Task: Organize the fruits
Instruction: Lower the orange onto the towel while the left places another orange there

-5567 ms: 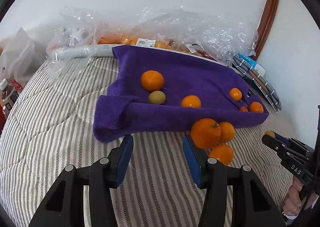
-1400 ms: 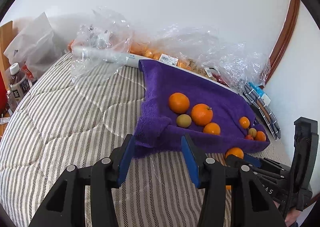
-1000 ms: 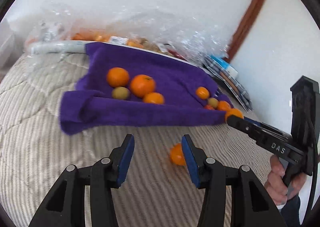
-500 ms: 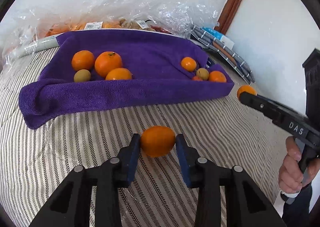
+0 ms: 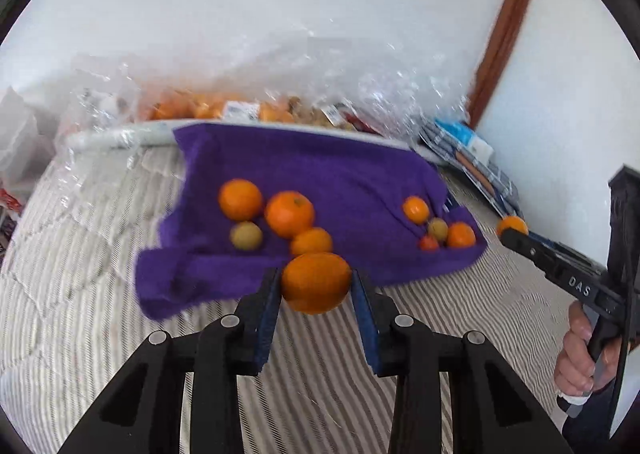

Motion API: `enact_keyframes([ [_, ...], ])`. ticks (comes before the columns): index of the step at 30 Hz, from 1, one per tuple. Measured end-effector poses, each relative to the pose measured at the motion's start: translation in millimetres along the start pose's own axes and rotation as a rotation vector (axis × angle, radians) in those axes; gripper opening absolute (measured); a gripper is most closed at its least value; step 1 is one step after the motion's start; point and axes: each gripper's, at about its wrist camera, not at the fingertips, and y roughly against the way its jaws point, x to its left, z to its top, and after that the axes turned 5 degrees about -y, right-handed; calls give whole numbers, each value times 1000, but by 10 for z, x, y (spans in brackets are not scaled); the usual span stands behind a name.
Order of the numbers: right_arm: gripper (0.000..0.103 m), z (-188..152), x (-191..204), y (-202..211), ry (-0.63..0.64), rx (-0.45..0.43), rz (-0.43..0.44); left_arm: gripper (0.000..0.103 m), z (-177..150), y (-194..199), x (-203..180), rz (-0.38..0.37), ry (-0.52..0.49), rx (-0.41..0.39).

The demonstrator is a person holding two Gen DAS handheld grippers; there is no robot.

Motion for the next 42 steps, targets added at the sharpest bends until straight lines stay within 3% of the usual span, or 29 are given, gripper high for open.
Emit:
enact_keyframes([
  [7,36,281,-4,-50,3,-40,-8,34,340,-13,163,26,45,-45],
  [13,36,427,-17,-303,10,-39,-23,34,509,-326,73,-2,72,-47],
  [23,36,392,-69,-798,40,13,-29,34,472,-924,-61,-49,120,22],
  [34,36,342,-179,-965,7,52,-12,34,437,-935,-99,-118,96,20],
  [42,36,321,-171,-1030,15,81,-19,34,423,-1003,-121,-113,91,48],
])
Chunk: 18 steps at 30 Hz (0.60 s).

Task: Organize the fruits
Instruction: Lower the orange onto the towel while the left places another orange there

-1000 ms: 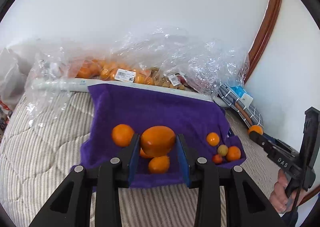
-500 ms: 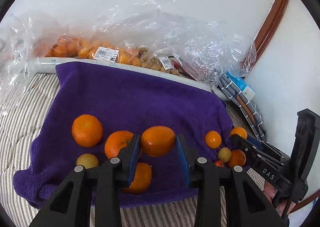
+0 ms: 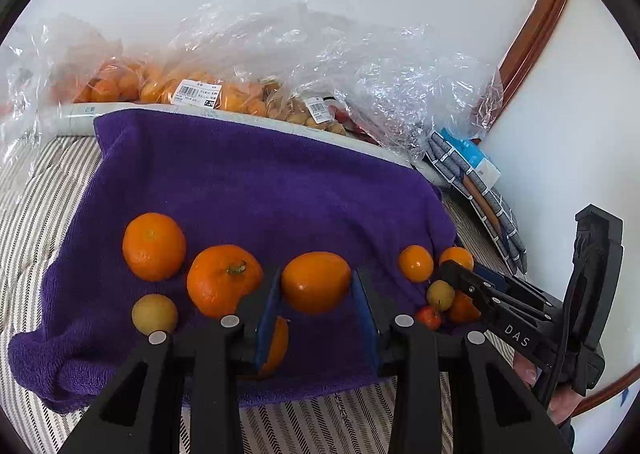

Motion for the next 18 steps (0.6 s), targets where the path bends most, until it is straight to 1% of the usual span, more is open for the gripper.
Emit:
enact_keyframes([
  [11,36,-21,2,14,9,-5,-8,34,-26,-27,-24,31,-15,9],
  [15,36,-32,12,26,11,-8,-5,34,-26,-30,-16,30,-14,13],
  [17,39,-35,23,33,17,-9,-1,34,-30,-24,-22,35,-17,14],
  [18,43,-36,28,36,20,-8,2,35,-32,-16,-27,38,-19,13],
])
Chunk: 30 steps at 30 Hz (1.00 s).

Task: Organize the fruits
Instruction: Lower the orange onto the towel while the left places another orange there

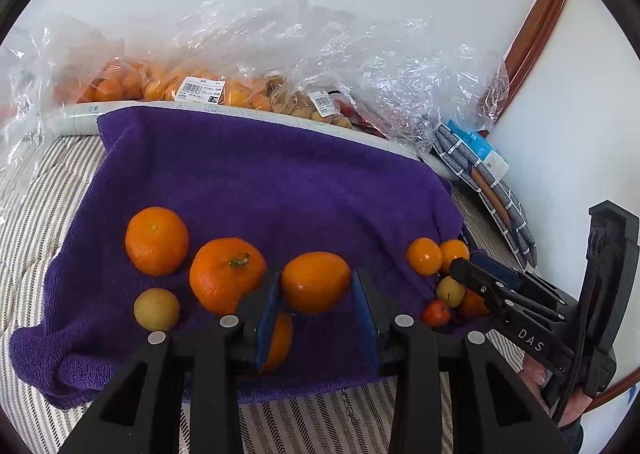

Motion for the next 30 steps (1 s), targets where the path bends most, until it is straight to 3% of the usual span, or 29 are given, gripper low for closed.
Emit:
enact_keyframes([
  [6,45,14,42,92,1,4,-18,42,-11,140,-1,-4,10,-22],
  [9,45,13,76,269,-13,-12,-33,47,-15,247,2,-14,19,-44],
  [13,49,-18,122,566,-36,-41,-47,48,-51,454,-4,5,32,-57],
  [23,49,-272,343,1336,-45,-60,-84,51,-328,1232,-122,144,12,-98],
  [30,49,-509,453,1872,-66,-85,-74,66,-565,1809,-252,228,-9,-144],
])
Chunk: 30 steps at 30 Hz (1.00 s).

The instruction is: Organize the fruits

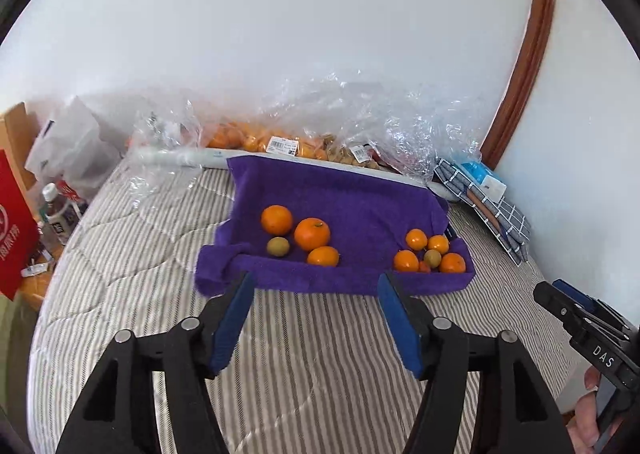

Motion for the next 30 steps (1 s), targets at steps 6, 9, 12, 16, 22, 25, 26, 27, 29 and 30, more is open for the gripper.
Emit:
enact_keyframes([
  [6,81,-156,2,421,-15,-44,-37,81,-143,449,-109,62,-43,-71],
  [9,93,-232,16,615,2,-98,-56,85,-188,571,-130,68,-45,-80],
  [12,96,-290,33,732,14,-98,-51,86,-245,662,-153,84,-48,-87],
  [16,96,-345,2,817,-2,-93,-46,87,-309,735,-160,93,-45,-86],
  [22,96,-387,-25,858,-15,-94,-46,87,-353,794,-163,114,-48,-93],
  [25,96,-399,-16,879,-9,-97,-52,87,-355,804,-168,121,-51,-96],
  [26,96,-403,-15,886,-8,-98,-52,87,-356,806,-167,124,-52,-97],
  [27,96,-404,-13,891,-7,-98,-53,87,-357,811,-168,126,-54,-98],
  [29,96,-407,-8,899,-8,-102,-56,87,-355,810,-168,128,-55,-99],
  [30,96,-407,-5,900,-9,-102,-56,87,-357,812,-167,128,-55,-99],
])
